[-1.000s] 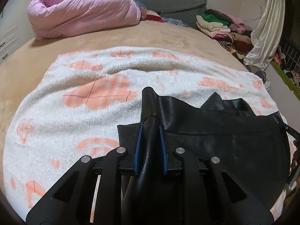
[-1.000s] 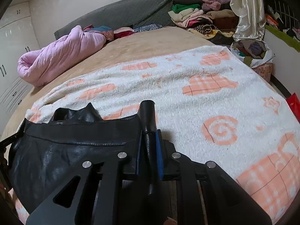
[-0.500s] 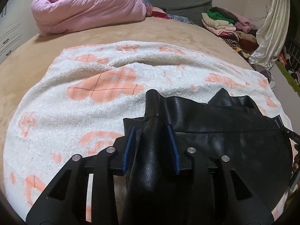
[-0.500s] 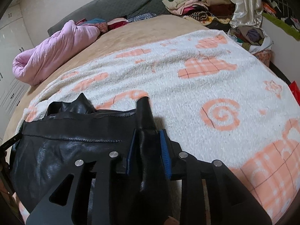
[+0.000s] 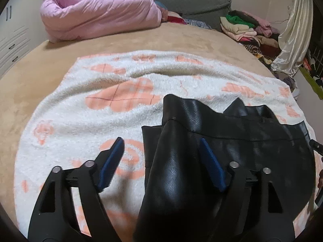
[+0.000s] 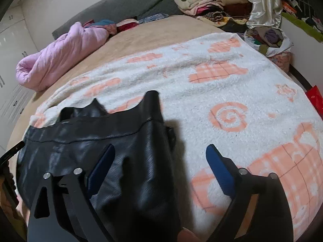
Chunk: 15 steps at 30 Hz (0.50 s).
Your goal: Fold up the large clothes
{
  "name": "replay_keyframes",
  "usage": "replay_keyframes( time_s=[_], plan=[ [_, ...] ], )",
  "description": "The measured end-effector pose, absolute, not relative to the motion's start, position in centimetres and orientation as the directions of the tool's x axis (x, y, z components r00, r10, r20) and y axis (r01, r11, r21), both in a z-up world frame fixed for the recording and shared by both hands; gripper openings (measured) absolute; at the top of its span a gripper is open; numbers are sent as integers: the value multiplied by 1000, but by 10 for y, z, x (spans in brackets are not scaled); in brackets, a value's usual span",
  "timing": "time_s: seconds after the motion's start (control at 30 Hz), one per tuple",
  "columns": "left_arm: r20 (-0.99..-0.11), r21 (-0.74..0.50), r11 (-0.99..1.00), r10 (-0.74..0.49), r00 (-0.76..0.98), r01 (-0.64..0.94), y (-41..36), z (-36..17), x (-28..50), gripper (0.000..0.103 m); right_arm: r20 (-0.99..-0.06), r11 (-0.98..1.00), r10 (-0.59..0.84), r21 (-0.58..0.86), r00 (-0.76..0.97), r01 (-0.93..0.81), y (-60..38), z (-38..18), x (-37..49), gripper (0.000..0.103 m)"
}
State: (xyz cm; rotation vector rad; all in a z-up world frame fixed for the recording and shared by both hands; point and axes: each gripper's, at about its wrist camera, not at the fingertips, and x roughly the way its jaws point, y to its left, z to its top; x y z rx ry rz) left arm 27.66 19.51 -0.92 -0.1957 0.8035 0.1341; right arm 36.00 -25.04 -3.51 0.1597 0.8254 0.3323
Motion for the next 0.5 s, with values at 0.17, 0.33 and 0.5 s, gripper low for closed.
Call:
replay_keyframes(
  time_s=[0.17, 0.33, 0.5],
  plan=[
    [-707, -153, 972, 21, 707, -181, 193, 7, 257, 91, -681, 921, 388, 304, 621, -243, -254, -31, 343, 95],
    [-729, -232, 957, -53, 682, -173, 197, 4, 237, 92, -688, 907, 420, 347, 591, -240, -263, -33, 321, 95],
    [-743, -319, 933, -139, 655, -164, 199, -10, 222, 92, -686, 903, 428, 352, 588, -248, -268, -33, 300, 96]
  ],
)
